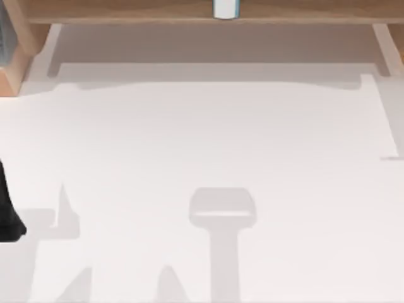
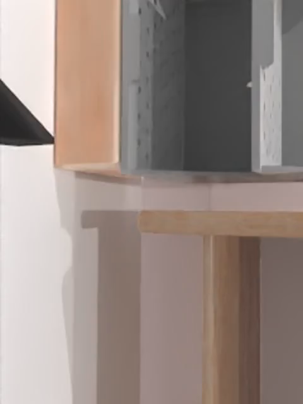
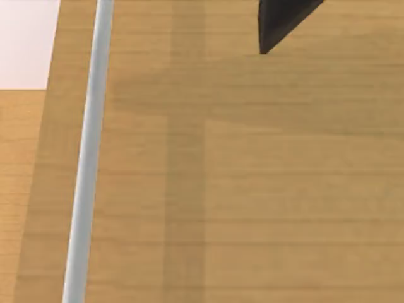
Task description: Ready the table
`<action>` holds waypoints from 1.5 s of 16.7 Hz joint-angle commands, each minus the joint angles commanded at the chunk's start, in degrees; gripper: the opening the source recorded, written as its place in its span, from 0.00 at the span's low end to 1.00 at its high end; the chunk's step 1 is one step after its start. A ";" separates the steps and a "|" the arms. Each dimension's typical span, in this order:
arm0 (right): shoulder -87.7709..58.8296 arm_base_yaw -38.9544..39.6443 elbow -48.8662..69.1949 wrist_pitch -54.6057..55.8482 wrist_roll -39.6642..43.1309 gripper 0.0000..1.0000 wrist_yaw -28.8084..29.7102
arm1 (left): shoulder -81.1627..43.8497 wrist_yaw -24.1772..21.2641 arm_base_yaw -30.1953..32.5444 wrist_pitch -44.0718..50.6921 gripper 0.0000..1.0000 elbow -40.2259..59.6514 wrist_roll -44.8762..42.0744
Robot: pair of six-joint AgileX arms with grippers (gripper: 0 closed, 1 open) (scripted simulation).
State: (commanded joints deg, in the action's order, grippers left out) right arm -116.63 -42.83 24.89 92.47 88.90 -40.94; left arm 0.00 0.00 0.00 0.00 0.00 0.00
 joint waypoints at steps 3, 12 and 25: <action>-0.15 0.50 0.90 -0.72 -0.03 1.00 0.56 | 0.00 0.00 0.00 0.00 1.00 0.00 0.00; -1.44 3.37 4.50 -3.15 0.07 0.92 3.39 | 0.00 0.00 0.00 0.00 1.00 0.00 0.00; -1.44 3.37 4.50 -3.15 0.07 0.00 3.39 | 0.00 0.00 0.00 0.00 1.00 0.00 0.00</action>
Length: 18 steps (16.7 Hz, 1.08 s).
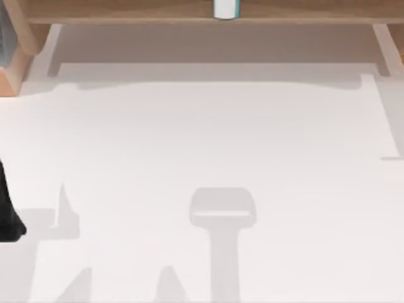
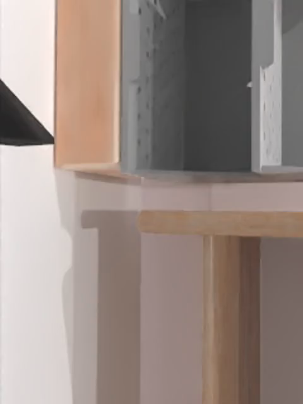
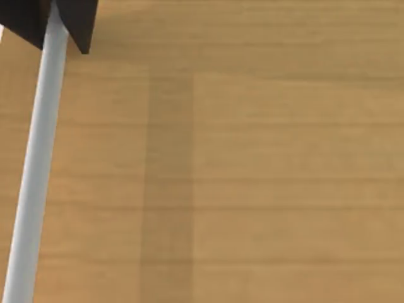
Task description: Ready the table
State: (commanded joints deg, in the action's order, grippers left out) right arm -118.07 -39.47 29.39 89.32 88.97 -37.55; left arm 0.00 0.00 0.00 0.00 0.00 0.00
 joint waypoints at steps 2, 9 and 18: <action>0.00 0.00 0.00 0.00 0.00 0.00 0.00 | 0.00 0.00 0.00 0.00 1.00 0.00 0.00; -0.21 0.02 0.12 -0.25 -0.09 0.00 0.10 | 0.00 0.00 0.00 0.00 1.00 0.00 0.00; -4.75 6.46 12.26 -7.98 -0.01 0.00 6.66 | 0.00 0.00 0.00 0.00 1.00 0.00 0.00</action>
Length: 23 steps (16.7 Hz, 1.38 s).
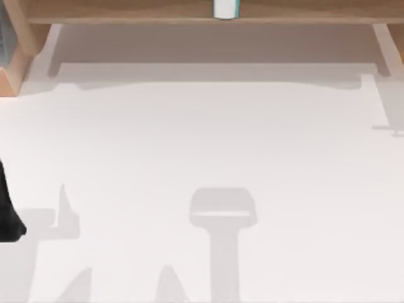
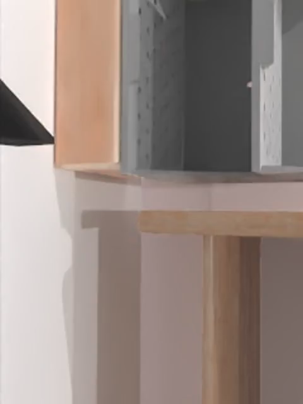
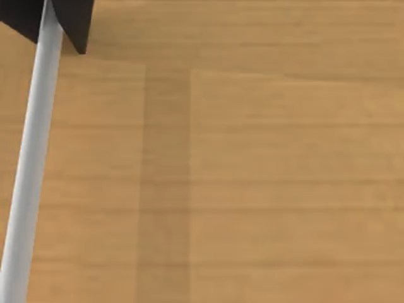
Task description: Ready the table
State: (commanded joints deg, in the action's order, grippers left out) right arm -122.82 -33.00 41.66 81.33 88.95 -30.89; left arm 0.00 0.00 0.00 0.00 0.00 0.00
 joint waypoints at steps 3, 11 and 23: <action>-0.10 0.16 0.31 -0.18 0.00 0.00 0.16 | 0.00 0.00 0.00 0.00 1.00 0.00 0.00; -4.58 3.63 11.16 -6.31 -0.10 0.00 3.62 | 0.00 0.00 0.00 0.00 1.00 0.00 0.00; -10.12 6.36 23.13 -13.24 0.21 0.00 6.96 | 0.00 0.00 0.00 0.00 1.00 0.00 0.00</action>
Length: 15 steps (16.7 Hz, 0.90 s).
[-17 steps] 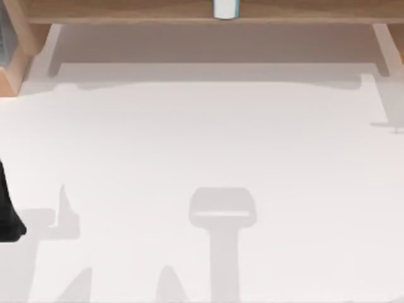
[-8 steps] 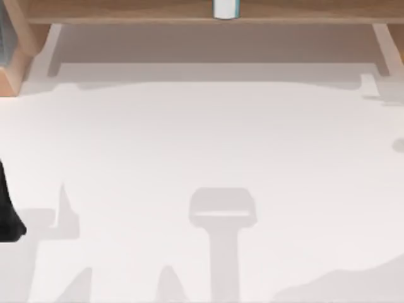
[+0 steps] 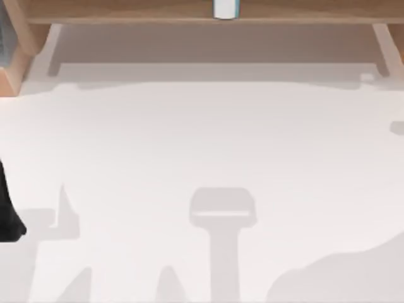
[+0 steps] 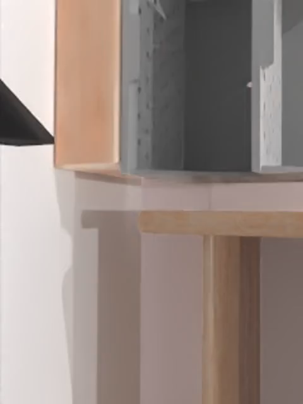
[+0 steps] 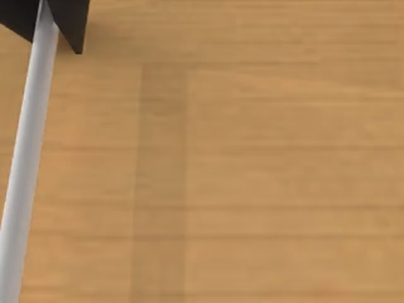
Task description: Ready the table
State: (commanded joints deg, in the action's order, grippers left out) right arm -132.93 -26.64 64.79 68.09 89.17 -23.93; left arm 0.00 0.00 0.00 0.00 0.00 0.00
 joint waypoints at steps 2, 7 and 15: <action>-1.89 1.10 4.54 -2.55 -0.01 0.00 0.98 | 0.00 0.00 0.00 0.00 1.00 0.00 0.00; -2.96 1.86 7.08 -4.31 -0.29 0.00 1.71 | 0.00 0.00 0.00 0.00 1.00 0.00 0.00; -2.96 1.86 7.08 -4.31 -0.29 0.53 1.71 | 0.00 0.00 0.00 0.00 1.00 0.00 0.00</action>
State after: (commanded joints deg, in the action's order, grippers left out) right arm -135.89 -24.78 71.87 63.79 88.88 -22.22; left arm 0.00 0.00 0.00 0.00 0.00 0.00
